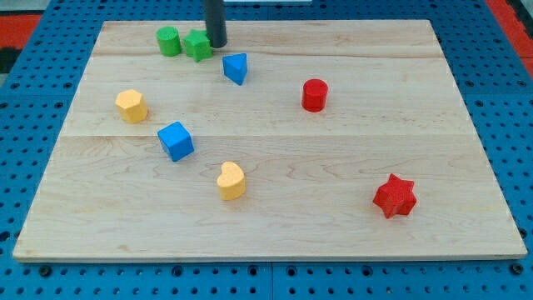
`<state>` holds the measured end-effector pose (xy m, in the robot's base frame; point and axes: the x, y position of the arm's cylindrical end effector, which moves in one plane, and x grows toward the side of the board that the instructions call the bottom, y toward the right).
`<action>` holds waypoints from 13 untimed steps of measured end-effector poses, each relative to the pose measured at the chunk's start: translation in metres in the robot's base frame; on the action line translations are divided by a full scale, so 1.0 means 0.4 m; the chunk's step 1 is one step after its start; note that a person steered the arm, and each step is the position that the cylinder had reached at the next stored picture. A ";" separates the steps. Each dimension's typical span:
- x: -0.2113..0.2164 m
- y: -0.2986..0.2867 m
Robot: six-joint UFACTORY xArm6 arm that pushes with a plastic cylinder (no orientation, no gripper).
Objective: Push the red circle to the top center
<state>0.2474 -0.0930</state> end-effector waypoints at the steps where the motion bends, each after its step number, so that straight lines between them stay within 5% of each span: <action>1: 0.015 -0.025; 4: 0.009 -0.148; 6: 0.014 0.135; 8: 0.159 0.606; 9: 0.268 0.657; 10: 0.428 0.591; 13: 0.369 0.388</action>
<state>0.3948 0.0622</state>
